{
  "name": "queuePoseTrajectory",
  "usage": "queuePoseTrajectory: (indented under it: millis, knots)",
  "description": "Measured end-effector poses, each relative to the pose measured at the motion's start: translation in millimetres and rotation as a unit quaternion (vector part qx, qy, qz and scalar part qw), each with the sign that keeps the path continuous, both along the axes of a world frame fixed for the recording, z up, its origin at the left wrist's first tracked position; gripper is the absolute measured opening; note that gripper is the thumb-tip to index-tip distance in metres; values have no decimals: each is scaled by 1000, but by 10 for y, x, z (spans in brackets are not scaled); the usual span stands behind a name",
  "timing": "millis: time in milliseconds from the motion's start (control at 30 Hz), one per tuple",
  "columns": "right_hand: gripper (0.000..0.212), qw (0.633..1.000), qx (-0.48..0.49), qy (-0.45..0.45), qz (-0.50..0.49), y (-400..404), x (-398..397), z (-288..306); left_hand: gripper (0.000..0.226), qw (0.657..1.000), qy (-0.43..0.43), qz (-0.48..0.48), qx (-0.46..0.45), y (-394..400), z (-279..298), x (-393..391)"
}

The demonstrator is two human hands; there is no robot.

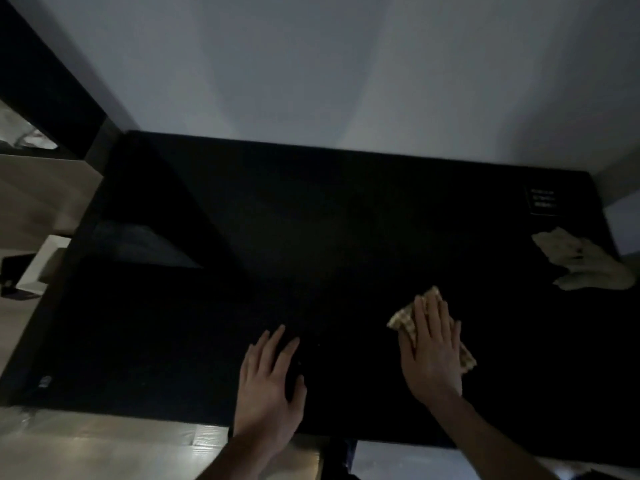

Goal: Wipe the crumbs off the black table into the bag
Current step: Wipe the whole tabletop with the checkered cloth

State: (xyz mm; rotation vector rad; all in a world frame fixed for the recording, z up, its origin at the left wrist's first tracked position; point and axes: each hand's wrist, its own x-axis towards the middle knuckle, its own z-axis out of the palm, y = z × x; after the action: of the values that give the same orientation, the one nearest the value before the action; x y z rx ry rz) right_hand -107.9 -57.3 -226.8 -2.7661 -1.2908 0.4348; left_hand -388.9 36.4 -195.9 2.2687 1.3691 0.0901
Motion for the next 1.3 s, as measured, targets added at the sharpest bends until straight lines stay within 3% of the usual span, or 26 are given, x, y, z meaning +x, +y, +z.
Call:
queuePoseTrajectory:
  millis: [233,333,400,467,667,833,967,1167,1300]
  knots:
    - [73,1000,-8,-6,16,-411,-204,-65,66,996,74,39,-17,-184,-107,499]
    - [67,985,-11,10,174,-225,-198,0,66,995,89,42,-11,-192,-129,516]
    - [65,947,-11,66,313,42,-203,84,66,995,94,39,-9,-200,-134,522]
    - [67,922,-1,68,382,418,-129,72,66,995,92,40,-8,-194,-136,525]
    - [65,953,17,29,303,1715,537,-30,66,996,80,36,5,-190,-204,518]
    - [61,986,21,11,167,2259,920,-27,66,996,85,34,2,-177,-230,505]
    - [65,986,24,31,162,1732,648,-3,65,995,91,30,-12,-161,-216,500]
    - [71,951,-27,64,303,-134,-55,155,65,993,110,25,-25,-145,-125,524]
    - [72,931,-30,59,359,-220,161,102,63,993,110,28,-16,-148,-103,541]
